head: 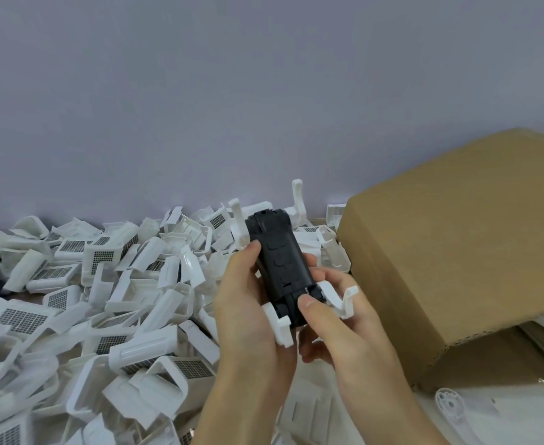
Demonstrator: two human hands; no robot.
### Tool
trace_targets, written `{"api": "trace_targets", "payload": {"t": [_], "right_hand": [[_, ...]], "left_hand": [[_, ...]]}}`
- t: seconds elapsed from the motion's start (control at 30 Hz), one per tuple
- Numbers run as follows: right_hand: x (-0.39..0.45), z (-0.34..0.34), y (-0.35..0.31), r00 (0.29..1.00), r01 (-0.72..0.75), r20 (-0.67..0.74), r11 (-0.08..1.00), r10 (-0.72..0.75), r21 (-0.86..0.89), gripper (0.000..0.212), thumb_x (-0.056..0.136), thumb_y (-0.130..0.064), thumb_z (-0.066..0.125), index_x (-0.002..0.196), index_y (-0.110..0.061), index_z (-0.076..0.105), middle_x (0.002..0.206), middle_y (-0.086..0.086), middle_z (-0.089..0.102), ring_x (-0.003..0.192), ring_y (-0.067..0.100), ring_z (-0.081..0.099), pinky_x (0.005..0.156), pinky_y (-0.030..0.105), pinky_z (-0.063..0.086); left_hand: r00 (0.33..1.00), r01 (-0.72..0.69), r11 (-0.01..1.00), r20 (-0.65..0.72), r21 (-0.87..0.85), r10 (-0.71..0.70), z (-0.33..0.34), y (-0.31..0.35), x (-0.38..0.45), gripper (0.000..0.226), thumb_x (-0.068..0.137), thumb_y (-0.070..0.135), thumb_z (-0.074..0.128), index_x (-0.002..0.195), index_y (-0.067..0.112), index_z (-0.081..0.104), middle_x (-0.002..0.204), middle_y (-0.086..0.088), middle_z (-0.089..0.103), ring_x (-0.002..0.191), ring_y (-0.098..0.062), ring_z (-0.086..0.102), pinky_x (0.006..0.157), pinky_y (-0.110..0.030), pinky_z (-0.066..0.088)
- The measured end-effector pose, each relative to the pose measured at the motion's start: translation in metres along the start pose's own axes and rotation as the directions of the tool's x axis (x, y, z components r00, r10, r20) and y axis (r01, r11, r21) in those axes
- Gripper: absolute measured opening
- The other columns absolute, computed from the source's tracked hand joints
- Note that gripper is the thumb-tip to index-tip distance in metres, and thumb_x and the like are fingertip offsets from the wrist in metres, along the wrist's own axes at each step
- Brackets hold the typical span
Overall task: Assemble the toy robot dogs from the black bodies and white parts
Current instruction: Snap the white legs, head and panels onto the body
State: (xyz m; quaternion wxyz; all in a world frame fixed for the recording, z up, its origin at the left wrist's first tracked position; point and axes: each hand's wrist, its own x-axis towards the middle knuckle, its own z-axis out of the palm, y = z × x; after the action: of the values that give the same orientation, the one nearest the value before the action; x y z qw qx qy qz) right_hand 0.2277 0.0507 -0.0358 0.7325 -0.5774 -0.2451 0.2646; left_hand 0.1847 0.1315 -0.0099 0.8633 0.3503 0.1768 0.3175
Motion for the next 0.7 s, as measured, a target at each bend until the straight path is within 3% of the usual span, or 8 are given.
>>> {"api": "trace_targets", "payload": {"t": [0.07, 0.17, 0.23, 0.4, 0.57, 0.7], "right_hand": [[0.0005, 0.0006, 0.0019, 1.000, 0.006, 0.007, 1.000, -0.006, -0.028, 0.027, 0.072, -0.033, 0.058, 0.091, -0.049, 0.065, 0.075, -0.011, 0.067, 0.059, 0.008, 0.055, 0.061, 0.026, 0.048], [0.0013, 0.0007, 0.0042, 1.000, 0.029, 0.010, 0.997, -0.028, -0.074, 0.038, 0.072, -0.031, 0.056, 0.106, -0.047, 0.064, 0.085, -0.018, 0.068, 0.068, 0.001, 0.060, 0.071, 0.026, 0.047], [0.0011, 0.0004, 0.0041, 1.000, 0.024, 0.022, 0.997, -0.022, -0.079, 0.040, 0.072, -0.030, 0.055, 0.109, -0.045, 0.063, 0.086, -0.017, 0.070, 0.066, 0.001, 0.060, 0.066, 0.024, 0.048], [-0.0009, 0.0000, -0.0005, 0.997, 0.022, 0.080, 1.000, -0.022, 0.000, 0.038, 0.071, -0.023, 0.052, 0.093, -0.051, 0.067, 0.074, -0.009, 0.065, 0.058, 0.011, 0.047, 0.057, 0.027, 0.044], [0.0003, 0.0005, 0.0002, 0.997, 0.016, 0.078, 0.999, -0.013, -0.035, 0.039, 0.070, -0.025, 0.052, 0.096, -0.051, 0.065, 0.076, -0.011, 0.068, 0.057, 0.007, 0.052, 0.062, 0.026, 0.047], [0.0041, 0.0031, 0.0034, 1.000, 0.017, 0.010, 0.997, -0.017, -0.072, 0.046, 0.066, -0.021, 0.052, 0.106, -0.043, 0.061, 0.082, -0.018, 0.073, 0.061, 0.002, 0.065, 0.065, 0.026, 0.046]], "left_hand": [[1.000, 0.006, 1.000, 0.016, 0.025, -0.007, 0.0005, -0.0006, -0.0004, 0.040, 0.078, 0.043, 0.055, 0.065, 0.014, 0.078, 0.069, -0.011, 0.068, 0.056, -0.022, 0.063, 0.059, -0.030, 0.048], [0.999, 0.009, 1.000, -0.037, -0.016, -0.010, -0.0007, -0.0030, 0.0010, 0.038, 0.087, 0.039, 0.056, 0.073, 0.012, 0.080, 0.076, -0.014, 0.067, 0.060, -0.026, 0.064, 0.068, -0.036, 0.049], [0.998, 0.015, 0.999, -0.066, -0.033, -0.017, -0.0007, -0.0034, 0.0018, 0.040, 0.091, 0.038, 0.055, 0.076, 0.011, 0.080, 0.076, -0.014, 0.068, 0.060, -0.026, 0.064, 0.068, -0.037, 0.049], [0.998, -0.002, 0.998, -0.068, -0.059, -0.002, 0.0029, 0.0005, 0.0019, 0.037, 0.094, 0.033, 0.052, 0.088, 0.003, 0.072, 0.075, -0.017, 0.066, 0.061, -0.028, 0.062, 0.061, -0.034, 0.051], [0.998, 0.023, 0.999, -0.065, -0.029, -0.024, 0.0022, 0.0004, 0.0017, 0.043, 0.093, 0.036, 0.053, 0.071, 0.010, 0.079, 0.072, -0.014, 0.067, 0.058, -0.026, 0.062, 0.066, -0.037, 0.047], [0.999, 0.028, 0.999, -0.048, 0.019, -0.027, 0.0027, 0.0004, 0.0015, 0.046, 0.093, 0.039, 0.051, 0.064, 0.016, 0.078, 0.067, -0.008, 0.067, 0.053, -0.022, 0.062, 0.062, -0.033, 0.044]]}}
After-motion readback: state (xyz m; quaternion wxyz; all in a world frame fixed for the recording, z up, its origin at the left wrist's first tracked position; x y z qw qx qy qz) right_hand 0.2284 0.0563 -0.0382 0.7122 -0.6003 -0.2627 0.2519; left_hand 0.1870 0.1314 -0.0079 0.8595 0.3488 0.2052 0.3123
